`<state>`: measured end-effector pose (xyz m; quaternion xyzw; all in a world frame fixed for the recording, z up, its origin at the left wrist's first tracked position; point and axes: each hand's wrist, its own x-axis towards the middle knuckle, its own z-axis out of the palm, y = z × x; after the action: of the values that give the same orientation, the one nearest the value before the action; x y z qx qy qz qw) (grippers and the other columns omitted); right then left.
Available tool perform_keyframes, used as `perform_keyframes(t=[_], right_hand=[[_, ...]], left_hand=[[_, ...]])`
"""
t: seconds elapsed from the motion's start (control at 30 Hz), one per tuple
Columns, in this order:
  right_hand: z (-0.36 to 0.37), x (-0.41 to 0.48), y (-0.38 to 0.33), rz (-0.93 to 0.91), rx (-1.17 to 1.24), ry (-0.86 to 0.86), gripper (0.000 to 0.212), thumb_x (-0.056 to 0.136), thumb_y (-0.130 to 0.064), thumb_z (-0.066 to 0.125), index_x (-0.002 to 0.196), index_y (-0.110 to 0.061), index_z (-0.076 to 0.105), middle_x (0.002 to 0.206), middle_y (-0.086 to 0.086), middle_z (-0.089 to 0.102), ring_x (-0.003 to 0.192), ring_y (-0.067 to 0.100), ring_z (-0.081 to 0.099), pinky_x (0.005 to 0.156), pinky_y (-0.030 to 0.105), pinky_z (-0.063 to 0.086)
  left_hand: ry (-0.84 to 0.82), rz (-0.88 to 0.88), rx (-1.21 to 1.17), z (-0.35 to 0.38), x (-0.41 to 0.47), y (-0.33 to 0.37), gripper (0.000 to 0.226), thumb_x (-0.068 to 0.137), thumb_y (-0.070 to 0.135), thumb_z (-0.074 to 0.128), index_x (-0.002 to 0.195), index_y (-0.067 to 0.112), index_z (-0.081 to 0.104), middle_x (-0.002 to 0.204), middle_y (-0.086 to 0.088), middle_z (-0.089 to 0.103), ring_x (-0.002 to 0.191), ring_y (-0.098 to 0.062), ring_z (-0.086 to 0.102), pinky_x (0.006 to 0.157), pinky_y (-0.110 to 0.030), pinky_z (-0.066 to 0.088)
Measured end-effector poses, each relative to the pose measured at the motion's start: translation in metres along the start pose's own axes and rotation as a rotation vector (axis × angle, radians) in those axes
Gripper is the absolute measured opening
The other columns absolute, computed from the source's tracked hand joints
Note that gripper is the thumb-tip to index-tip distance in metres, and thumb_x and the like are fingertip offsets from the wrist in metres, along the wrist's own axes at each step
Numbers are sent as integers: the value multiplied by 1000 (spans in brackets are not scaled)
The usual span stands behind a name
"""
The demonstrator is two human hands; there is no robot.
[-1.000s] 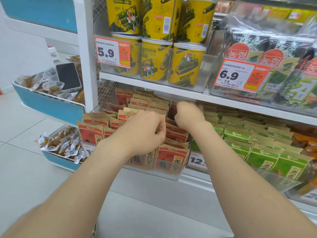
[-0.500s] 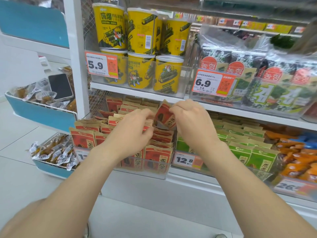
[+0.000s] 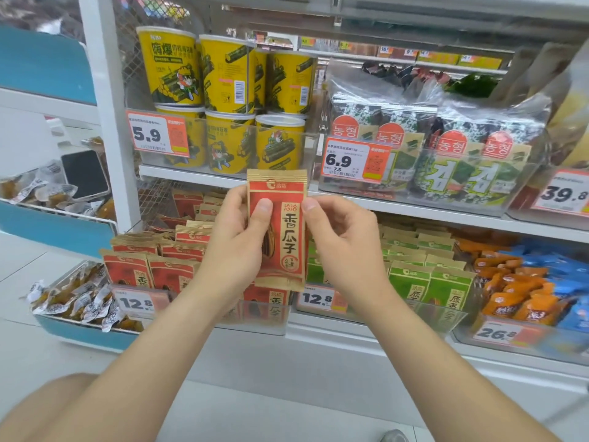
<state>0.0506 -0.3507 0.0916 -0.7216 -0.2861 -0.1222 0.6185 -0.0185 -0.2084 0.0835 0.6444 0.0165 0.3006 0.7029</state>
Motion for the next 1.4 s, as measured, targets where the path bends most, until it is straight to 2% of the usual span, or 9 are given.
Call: perform_keyframes(t=[0.1, 0.2, 0.33, 0.47, 0.6, 0.7, 1.13, 1.27, 1.4], right_hand=[[-1, -1, 3, 51, 12, 18, 13, 103, -26, 71, 97, -19, 79, 85, -3, 80, 81, 19, 77, 80, 49, 64], [2, -5, 6, 73, -104, 87, 14, 100, -22, 69, 87, -21, 74, 70, -5, 74, 65, 15, 70, 72, 47, 61], [6, -8, 9, 104, -156, 166, 15, 101, -23, 67, 86, -22, 73, 63, -11, 69, 61, 6, 64, 75, 44, 59], [5, -9, 5, 190, 161, 160, 12, 102, -22, 73, 93, -16, 79, 74, -1, 77, 69, 10, 71, 74, 39, 62], [4, -8, 2, 313, 426, 61, 17, 103, -23, 73, 106, -7, 79, 97, 16, 81, 85, 21, 73, 86, 46, 62], [7, -9, 3, 359, 504, 4, 15, 106, -14, 66, 106, -2, 74, 91, 14, 75, 83, 24, 65, 81, 45, 55], [6, -10, -2, 346, 428, -43, 4, 101, -10, 73, 97, -8, 74, 75, -1, 73, 66, 10, 64, 65, 26, 54], [5, -9, -3, 264, 243, -210, 16, 90, -8, 79, 100, -14, 68, 90, 6, 67, 78, 13, 61, 69, 21, 53], [-1, -9, 2, 299, 96, -408, 37, 77, -43, 77, 109, -32, 62, 109, 4, 71, 86, 18, 71, 81, 36, 59]], left_hand=[[90, 13, 76, 6, -1, -10, 35, 111, 23, 58, 141, 29, 41, 114, -2, 76, 97, -12, 77, 76, -27, 61], [131, 139, 410, 9, -1, -21, 27, 108, 26, 62, 129, 34, 48, 120, 5, 60, 111, -11, 66, 97, -34, 55], [42, 155, 565, 21, -7, -20, 16, 106, 32, 63, 121, 32, 60, 122, 14, 53, 119, 8, 48, 97, -9, 38], [-11, 59, 291, 26, -6, -18, 12, 110, 28, 61, 118, 22, 66, 113, 7, 70, 101, -2, 68, 83, -23, 53], [-55, -138, -88, 29, -6, -13, 19, 107, 35, 65, 109, 17, 66, 96, -4, 69, 85, -15, 66, 78, -33, 52], [-49, -135, -147, 30, -7, -13, 20, 106, 35, 67, 111, 15, 64, 95, -11, 63, 85, -24, 59, 78, -41, 51], [-33, -212, -206, 27, -10, -7, 17, 114, 22, 49, 105, 13, 60, 83, -9, 63, 69, -16, 59, 60, -27, 50], [25, -212, -273, 25, -7, -5, 18, 115, 28, 48, 110, 15, 60, 108, -16, 66, 97, -30, 61, 84, -44, 50], [110, -213, -391, 19, -3, -2, 26, 115, 34, 47, 124, 13, 59, 109, -14, 61, 98, -27, 58, 92, -48, 50]])
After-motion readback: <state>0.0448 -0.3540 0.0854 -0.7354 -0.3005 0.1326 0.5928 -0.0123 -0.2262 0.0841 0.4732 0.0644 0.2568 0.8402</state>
